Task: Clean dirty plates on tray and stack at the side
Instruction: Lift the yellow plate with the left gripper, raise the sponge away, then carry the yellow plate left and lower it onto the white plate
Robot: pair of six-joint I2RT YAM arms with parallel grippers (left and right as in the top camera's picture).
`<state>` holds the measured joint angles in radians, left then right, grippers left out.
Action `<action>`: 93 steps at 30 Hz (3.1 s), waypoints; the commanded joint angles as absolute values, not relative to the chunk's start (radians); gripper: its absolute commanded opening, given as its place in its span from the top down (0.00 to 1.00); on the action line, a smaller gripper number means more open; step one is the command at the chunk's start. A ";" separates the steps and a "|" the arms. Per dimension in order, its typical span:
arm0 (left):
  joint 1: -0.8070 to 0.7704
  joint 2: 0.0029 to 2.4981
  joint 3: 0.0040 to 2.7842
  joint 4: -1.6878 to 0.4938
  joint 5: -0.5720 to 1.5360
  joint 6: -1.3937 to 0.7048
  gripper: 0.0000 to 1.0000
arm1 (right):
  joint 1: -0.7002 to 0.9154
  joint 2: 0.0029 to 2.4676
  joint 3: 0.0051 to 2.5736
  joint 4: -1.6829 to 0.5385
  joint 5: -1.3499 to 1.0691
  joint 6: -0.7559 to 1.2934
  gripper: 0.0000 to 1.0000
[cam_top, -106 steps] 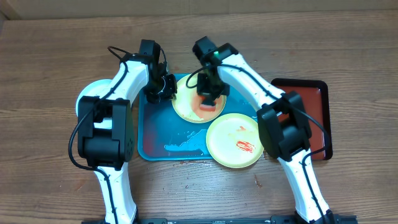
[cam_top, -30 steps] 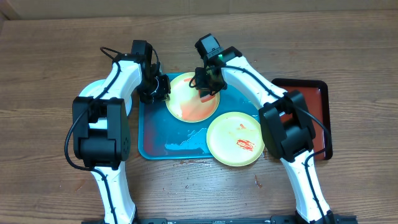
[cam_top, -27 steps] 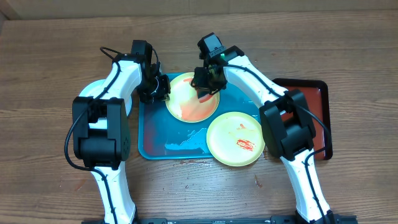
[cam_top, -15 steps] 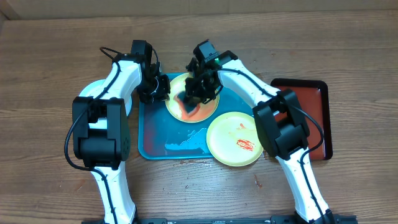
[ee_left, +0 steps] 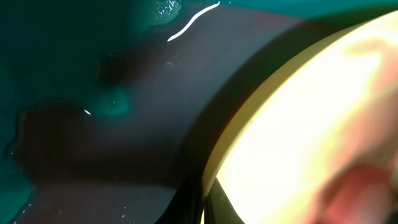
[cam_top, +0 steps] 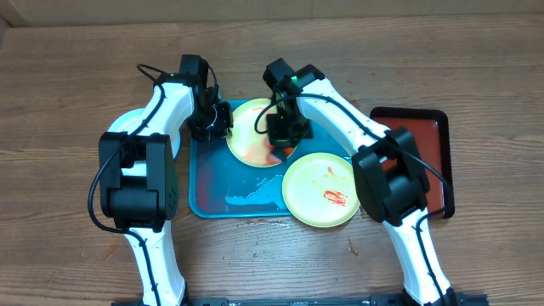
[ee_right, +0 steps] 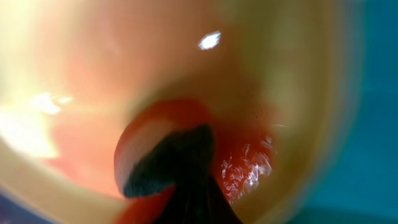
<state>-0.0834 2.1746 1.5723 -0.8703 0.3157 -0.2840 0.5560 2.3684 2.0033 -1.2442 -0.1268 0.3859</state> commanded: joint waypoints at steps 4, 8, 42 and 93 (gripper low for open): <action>-0.078 2.181 1.574 -0.873 0.251 -0.246 0.96 | 0.548 2.242 1.999 -1.256 0.130 0.460 0.96; -0.079 2.144 1.586 -0.890 0.221 -0.245 0.96 | 0.546 2.141 1.999 -1.239 0.089 0.472 0.96; -0.451 1.743 1.585 -1.071 -0.893 -0.294 0.96 | 0.239 1.841 1.998 -1.440 -0.047 0.419 0.96; -0.389 1.743 1.585 -1.088 -0.529 -0.378 0.96 | 0.239 1.841 1.998 -1.465 -0.047 0.411 0.96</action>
